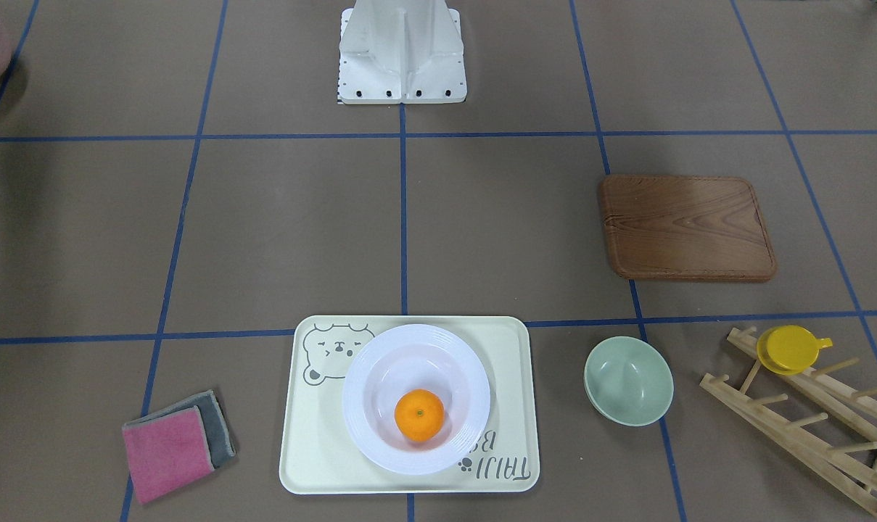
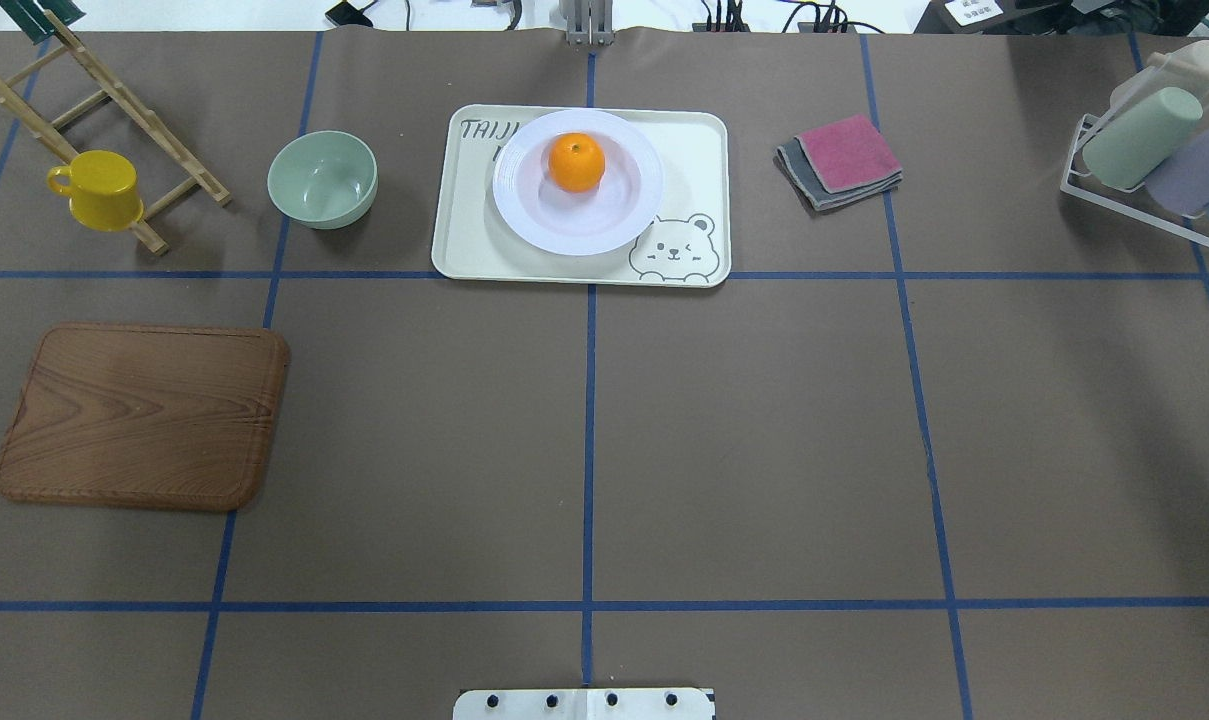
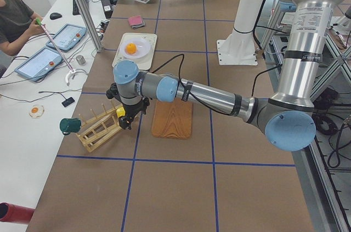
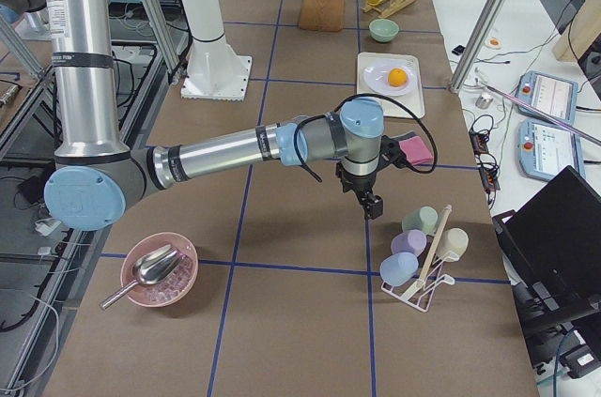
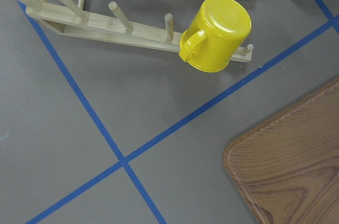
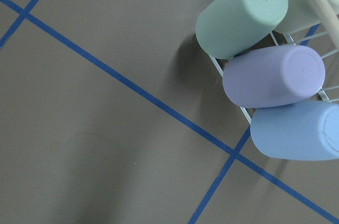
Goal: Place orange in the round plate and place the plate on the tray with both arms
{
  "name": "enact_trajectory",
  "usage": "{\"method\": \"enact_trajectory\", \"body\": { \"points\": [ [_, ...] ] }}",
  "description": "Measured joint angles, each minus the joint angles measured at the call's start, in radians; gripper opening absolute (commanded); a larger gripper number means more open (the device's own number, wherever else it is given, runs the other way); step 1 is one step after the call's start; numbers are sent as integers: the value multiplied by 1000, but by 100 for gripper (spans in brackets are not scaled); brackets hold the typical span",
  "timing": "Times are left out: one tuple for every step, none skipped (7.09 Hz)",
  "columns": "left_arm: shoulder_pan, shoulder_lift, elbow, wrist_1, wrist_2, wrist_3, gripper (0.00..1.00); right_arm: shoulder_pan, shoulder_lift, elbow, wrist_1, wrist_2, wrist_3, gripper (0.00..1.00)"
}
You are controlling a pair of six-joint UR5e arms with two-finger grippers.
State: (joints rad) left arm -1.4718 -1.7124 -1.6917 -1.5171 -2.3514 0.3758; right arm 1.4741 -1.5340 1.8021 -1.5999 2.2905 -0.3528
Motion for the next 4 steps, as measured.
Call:
{"method": "enact_trajectory", "body": {
  "points": [
    [0,-1,0,0,0,0,100,-1,0,0,0,0,0,100],
    [1,-1,-4,0,0,-1,100,-1,0,1,0,0,0,100],
    [1,-1,-10,0,0,-1,100,-1,0,1,0,0,0,100],
    [1,-1,-15,1,-1,-1,100,-2,0,2,0,0,0,100]
  ]
}}
